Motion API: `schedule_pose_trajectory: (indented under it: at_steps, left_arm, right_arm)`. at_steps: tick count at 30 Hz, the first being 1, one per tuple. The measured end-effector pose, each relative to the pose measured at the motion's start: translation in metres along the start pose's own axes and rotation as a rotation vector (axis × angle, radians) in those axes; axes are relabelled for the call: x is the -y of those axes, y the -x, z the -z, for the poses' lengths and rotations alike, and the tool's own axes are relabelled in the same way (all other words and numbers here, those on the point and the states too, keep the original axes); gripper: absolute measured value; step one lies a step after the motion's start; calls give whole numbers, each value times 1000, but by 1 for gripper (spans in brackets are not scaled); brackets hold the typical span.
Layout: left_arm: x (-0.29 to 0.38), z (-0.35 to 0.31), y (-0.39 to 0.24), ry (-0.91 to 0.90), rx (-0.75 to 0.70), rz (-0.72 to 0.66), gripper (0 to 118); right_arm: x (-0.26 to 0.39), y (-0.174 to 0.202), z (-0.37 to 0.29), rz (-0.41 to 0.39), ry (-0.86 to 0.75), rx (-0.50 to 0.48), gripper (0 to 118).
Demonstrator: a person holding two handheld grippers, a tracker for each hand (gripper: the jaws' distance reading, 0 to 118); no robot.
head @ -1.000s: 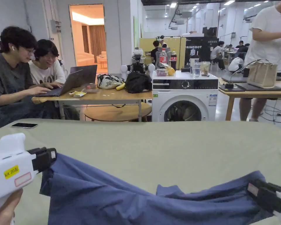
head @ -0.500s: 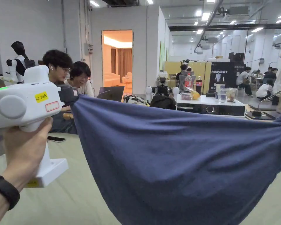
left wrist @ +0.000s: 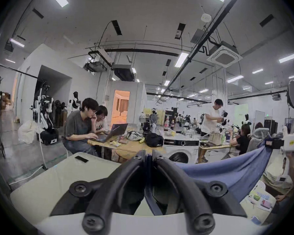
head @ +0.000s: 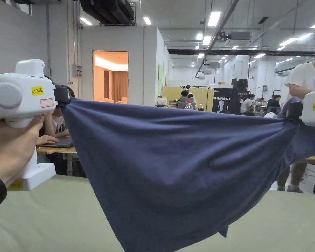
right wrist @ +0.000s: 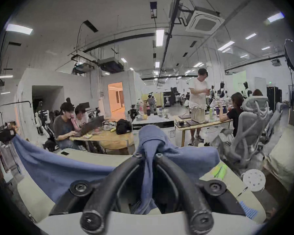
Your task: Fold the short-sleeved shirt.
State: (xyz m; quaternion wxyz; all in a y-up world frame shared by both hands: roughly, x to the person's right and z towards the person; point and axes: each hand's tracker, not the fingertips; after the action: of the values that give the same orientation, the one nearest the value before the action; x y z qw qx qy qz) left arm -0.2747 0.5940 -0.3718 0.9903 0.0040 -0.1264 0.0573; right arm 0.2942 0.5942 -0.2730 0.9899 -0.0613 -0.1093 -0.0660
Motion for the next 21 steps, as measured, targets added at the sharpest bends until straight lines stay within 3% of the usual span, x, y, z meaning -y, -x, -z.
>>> schedule_pose_trajectory:
  at_steps: [4,11,17,21]
  left_arm:
    - [11,20,0,-1,3,-41,1]
    - [64,39,-2,74,-12,-51,1]
    - [171,9,8,306,29,-145,1]
    - [240,-65,22,341,77,-252,1]
  right_arm:
    - [0,3,24,40,-7,-7,2]
    - [41,7,47,31,59,-1,2]
    - [146,-16,35,29,240,-8,2]
    - [229,-42,-37,108,287,-66,2]
